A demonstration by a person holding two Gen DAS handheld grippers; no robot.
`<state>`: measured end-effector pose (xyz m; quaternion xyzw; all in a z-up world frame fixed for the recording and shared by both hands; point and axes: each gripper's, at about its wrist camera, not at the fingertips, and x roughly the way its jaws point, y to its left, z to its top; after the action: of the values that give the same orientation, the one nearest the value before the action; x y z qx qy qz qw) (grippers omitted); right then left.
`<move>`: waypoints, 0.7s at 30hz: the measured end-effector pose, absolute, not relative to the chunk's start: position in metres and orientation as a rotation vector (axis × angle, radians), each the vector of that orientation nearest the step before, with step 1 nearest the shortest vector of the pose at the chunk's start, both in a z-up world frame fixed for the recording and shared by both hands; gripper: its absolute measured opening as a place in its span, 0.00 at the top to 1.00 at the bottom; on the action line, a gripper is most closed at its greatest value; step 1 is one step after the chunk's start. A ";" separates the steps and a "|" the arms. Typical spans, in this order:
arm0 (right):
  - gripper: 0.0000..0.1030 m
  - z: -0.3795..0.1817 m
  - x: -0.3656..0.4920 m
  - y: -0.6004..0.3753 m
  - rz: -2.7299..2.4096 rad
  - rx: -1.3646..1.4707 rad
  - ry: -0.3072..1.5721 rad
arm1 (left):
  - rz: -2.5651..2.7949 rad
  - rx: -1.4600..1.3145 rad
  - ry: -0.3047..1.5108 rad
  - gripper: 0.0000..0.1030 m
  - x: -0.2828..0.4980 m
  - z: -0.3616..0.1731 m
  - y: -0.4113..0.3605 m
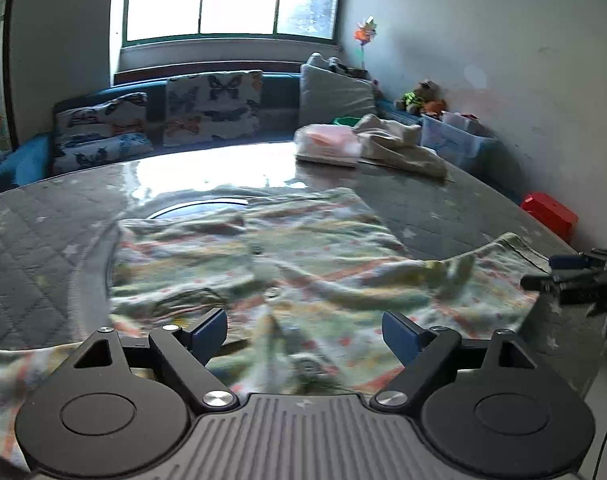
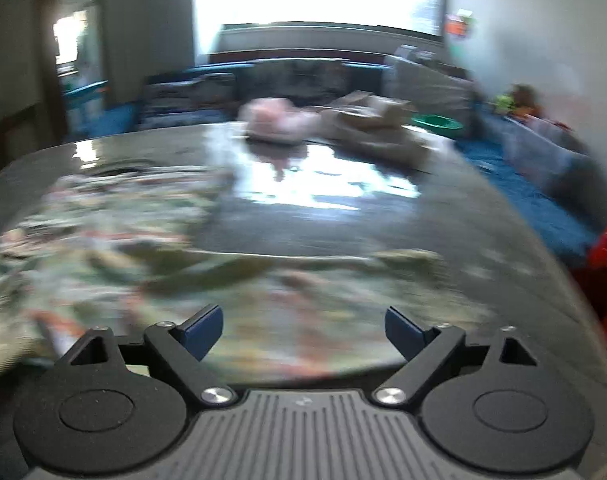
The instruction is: Fold clothes
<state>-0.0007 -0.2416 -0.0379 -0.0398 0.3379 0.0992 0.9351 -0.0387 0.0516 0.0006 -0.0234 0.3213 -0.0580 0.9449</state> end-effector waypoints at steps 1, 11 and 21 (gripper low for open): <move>0.19 -0.040 0.002 -0.251 0.174 -0.070 0.694 | -0.124 -0.044 0.657 0.16 -0.038 0.001 0.048; 0.43 -0.057 0.025 -0.307 0.024 0.026 0.732 | -0.171 -0.012 0.676 0.13 -0.031 -0.002 0.020; 0.52 -0.056 0.029 -0.316 0.028 0.100 0.736 | -0.202 -0.005 0.703 0.12 -0.027 -0.009 0.009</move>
<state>0.0287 -0.3158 -0.0562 0.0489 0.3598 0.0136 0.9317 -0.0269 0.0093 -0.0085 -0.0023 0.3438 -0.0986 0.9338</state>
